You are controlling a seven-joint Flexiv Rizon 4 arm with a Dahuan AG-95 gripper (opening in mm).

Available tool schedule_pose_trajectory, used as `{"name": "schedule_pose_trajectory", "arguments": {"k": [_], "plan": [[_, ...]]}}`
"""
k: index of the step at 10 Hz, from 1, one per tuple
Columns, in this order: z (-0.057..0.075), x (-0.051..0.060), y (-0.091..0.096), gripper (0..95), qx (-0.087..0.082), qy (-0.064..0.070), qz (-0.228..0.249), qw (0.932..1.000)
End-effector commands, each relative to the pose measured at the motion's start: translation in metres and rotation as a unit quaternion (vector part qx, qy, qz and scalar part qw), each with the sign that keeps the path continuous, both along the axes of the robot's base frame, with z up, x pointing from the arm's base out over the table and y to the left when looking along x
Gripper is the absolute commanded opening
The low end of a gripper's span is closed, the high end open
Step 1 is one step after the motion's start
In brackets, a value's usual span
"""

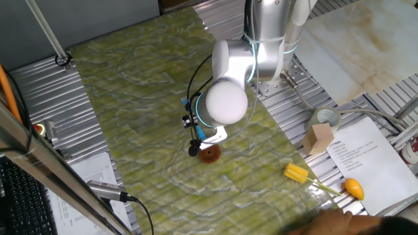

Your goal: Scrub the table with a brush

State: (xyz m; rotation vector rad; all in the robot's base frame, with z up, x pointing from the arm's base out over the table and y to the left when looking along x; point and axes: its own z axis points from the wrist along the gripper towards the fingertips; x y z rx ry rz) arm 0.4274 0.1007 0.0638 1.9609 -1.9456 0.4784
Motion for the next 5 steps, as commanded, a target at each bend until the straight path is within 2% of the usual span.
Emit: {"name": "schedule_pose_trajectory", "arguments": {"k": [1,3,5], "plan": [[0.002,0.01,-0.003,0.0,0.003,0.006,0.017,0.9998],[0.001,0.026,-0.012,0.0,0.004,0.006,0.041,0.9991],[0.0,0.035,-0.018,0.0,0.009,0.004,0.053,0.9986]]}}
